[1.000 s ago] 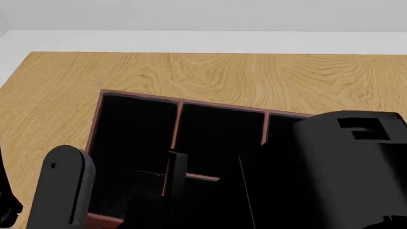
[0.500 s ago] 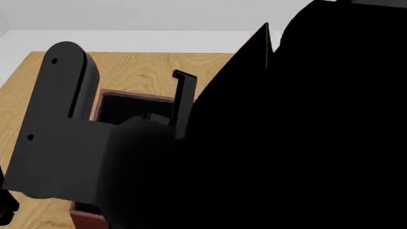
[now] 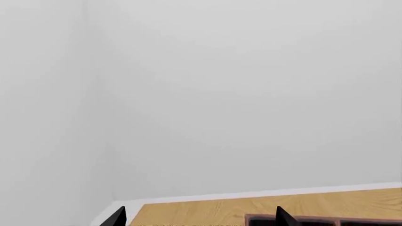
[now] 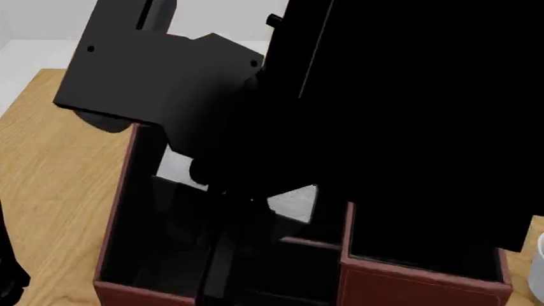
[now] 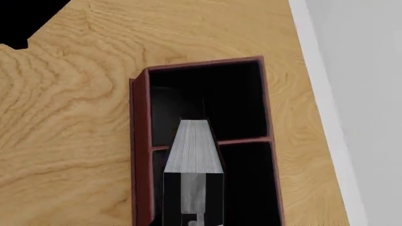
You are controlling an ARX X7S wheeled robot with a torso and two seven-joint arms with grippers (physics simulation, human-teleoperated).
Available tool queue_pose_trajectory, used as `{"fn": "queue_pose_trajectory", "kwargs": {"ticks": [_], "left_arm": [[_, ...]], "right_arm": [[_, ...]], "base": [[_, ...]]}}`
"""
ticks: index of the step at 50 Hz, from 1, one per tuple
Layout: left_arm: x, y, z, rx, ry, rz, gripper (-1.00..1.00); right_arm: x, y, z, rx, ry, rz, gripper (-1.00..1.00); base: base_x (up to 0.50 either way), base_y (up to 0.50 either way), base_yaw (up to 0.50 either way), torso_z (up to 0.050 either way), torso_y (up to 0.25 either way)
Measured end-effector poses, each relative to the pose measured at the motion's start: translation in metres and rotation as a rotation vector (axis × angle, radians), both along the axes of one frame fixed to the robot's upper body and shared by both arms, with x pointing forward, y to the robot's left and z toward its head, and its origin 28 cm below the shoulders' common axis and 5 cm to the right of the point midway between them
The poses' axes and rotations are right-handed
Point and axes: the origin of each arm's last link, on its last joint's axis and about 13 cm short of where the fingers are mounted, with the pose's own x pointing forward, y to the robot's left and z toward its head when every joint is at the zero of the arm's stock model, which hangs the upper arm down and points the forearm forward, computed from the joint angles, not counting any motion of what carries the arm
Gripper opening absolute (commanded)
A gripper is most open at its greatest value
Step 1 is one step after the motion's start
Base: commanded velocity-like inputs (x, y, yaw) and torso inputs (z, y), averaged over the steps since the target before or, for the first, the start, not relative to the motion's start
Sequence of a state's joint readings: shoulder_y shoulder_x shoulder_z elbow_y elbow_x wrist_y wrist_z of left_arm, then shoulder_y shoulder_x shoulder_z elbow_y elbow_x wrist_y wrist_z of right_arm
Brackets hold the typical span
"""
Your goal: Pick up the book and place it in the front compartment of the caddy.
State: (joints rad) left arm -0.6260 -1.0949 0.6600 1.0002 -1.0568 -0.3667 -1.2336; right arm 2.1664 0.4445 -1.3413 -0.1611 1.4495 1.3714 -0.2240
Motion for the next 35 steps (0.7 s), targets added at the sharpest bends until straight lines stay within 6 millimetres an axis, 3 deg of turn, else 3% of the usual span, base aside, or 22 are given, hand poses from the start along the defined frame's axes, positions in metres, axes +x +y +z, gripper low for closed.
{"fn": "queue_pose_trajectory", "kwargs": {"ticks": [17, 35], "left_arm": [[0.002, 0.000, -0.003, 0.000, 0.007, -0.002, 1.00], [0.003, 0.001, -0.007, -0.005, 0.013, -0.001, 1.00]], "right_arm": [[0.034, -0.001, 0.013, 0.026, 0.066, -0.050, -1.00], [0.065, 0.014, 0.030, -0.047, 0.108, -0.087, -1.00]], "base": [[0.00, 0.00, 0.00, 0.000, 0.001], [0.00, 0.00, 0.00, 0.000, 0.001]]}}
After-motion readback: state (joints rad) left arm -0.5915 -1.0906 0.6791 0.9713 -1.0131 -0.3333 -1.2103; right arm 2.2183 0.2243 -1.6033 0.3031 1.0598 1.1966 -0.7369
